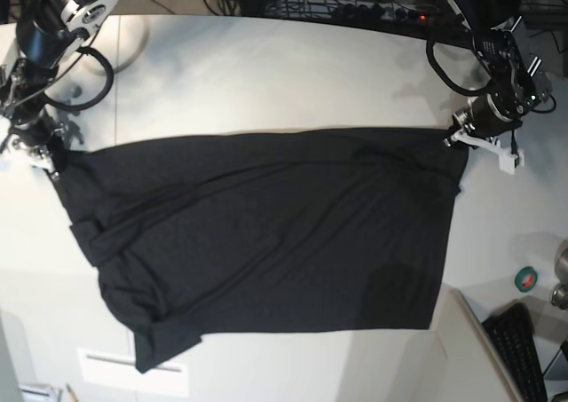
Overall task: Layout the t-shirt on the table in an organized manner, then fold the t-shirt properly
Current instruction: 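Lift the shirt edge with both grippers and flick it flat across the table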
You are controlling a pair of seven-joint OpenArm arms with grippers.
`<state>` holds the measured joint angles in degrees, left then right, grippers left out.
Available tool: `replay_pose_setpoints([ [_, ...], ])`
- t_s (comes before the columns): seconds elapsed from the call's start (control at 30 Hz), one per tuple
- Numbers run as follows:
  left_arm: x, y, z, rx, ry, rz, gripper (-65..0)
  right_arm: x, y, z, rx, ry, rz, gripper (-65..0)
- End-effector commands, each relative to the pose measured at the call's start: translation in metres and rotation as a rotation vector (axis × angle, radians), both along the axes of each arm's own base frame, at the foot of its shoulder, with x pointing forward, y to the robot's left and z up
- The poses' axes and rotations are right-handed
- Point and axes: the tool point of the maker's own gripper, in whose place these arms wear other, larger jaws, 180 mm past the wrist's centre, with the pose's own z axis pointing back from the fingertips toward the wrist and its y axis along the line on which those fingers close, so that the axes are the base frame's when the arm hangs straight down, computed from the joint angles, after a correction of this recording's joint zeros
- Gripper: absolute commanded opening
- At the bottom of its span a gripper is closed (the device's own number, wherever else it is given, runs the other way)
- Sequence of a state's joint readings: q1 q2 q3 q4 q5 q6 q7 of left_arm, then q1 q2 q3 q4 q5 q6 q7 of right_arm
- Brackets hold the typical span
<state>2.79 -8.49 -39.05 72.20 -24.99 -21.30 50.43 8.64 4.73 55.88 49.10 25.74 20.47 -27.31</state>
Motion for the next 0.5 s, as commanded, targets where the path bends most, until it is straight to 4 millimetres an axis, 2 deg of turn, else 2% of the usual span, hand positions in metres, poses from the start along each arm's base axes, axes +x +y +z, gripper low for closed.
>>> replay_pose_setpoints([
  [0.0,0.018,0.003,0.019,0.044,-0.062,-0.031,-65.0,0.011,-0.023,0.022,-0.062,-0.028,0.006,-65.0],
  [0.1,0.024,0.003,0.035,0.093,-0.081,-0.073,-65.0,0.022,-0.026,0.057,-0.14,-0.025,0.118,-65.0],
  [0.17,0.034,0.002,0.051,0.109,-0.085,-0.096,-65.0,0.032,-0.029,0.092,-0.223,-0.051,0.178,-65.0],
  [0.37,0.073,0.008,0.126,0.213,-0.173,-0.158,-65.0,0.056,-0.03,0.179,-0.366,-0.111,0.191,-65.0],
  [0.43,0.076,0.007,0.143,0.244,-0.192,-0.172,-65.0,0.056,-0.028,0.193,-0.387,-0.115,0.205,-65.0],
  [0.47,0.074,0.006,0.145,0.251,-0.188,-0.177,-65.0,0.054,-0.027,0.197,-0.393,-0.113,0.21,-65.0],
])
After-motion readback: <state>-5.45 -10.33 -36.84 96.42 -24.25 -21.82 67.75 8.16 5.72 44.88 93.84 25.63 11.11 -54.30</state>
